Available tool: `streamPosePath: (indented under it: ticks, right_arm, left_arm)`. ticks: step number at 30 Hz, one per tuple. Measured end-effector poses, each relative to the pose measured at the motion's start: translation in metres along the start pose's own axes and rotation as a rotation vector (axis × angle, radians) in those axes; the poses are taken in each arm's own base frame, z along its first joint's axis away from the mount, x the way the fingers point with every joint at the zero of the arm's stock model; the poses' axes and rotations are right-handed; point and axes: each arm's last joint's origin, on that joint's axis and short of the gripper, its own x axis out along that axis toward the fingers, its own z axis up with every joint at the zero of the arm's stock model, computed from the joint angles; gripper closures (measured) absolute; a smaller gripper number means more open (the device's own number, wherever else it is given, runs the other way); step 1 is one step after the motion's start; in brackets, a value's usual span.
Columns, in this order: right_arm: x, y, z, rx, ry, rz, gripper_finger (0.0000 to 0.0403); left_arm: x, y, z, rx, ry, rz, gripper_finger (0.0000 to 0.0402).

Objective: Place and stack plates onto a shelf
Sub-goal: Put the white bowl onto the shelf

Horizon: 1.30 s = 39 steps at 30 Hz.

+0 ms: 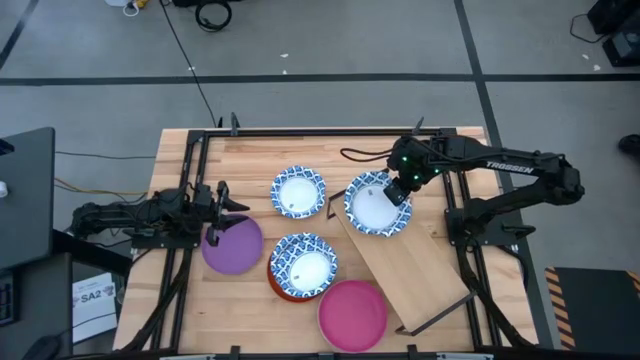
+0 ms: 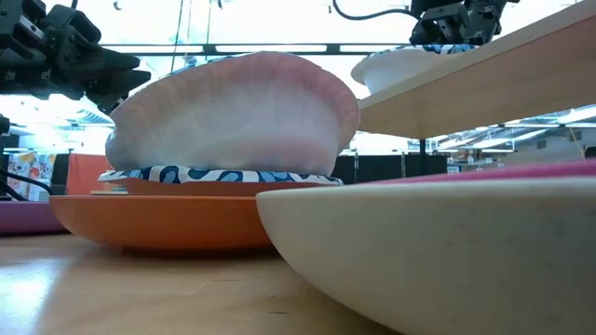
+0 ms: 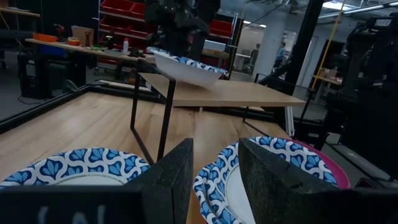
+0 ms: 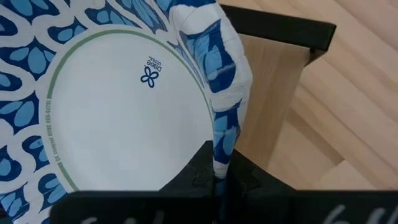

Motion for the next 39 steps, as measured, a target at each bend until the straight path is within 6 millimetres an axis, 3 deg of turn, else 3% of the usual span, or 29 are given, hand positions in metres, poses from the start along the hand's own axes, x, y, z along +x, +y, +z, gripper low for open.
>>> streamPosePath:
  ticks: [8,27,39]
  right_arm:
    - [0.002,0.0,0.001,0.001,-0.001,-0.002,0.0374]
    - [0.002,-0.001,0.002,0.001,-0.023,-0.033,0.0278]
    - [0.0,-0.01,0.008,0.038,-0.046,-0.057,0.0275]
  left_arm:
    - [0.0,0.0,0.0,0.0,0.004,0.001,0.0269]
    - [0.0,0.0,0.0,0.0,0.005,0.001,0.0269]
    - [0.0,0.0,0.0,0.0,0.005,0.001,0.0269]
